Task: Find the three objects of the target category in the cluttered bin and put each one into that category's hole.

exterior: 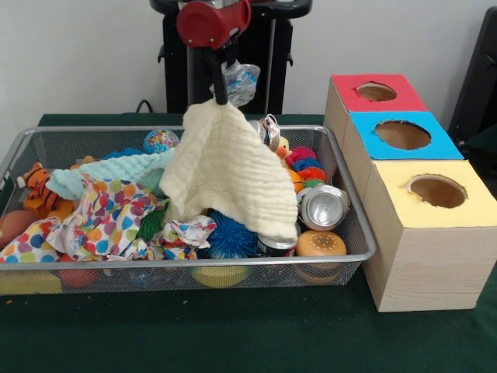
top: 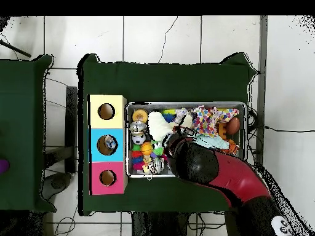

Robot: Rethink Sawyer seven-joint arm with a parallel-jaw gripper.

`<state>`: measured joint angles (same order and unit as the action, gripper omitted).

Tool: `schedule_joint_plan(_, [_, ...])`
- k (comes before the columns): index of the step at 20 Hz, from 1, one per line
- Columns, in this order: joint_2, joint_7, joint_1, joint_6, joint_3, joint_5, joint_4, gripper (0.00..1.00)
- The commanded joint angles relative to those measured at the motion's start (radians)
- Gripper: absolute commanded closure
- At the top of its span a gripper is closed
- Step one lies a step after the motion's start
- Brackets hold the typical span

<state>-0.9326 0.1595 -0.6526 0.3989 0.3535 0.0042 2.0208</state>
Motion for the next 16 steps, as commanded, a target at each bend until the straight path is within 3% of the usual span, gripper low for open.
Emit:
schedule_joint_plan(1, [0.034, 0.326, 0.019, -0.047, 0.022, 0.048, 0.065, 1.0])
schedule_joint_plan(16, [0.065, 0.357, 0.069, -0.069, -0.015, 0.072, 0.042, 1.0])
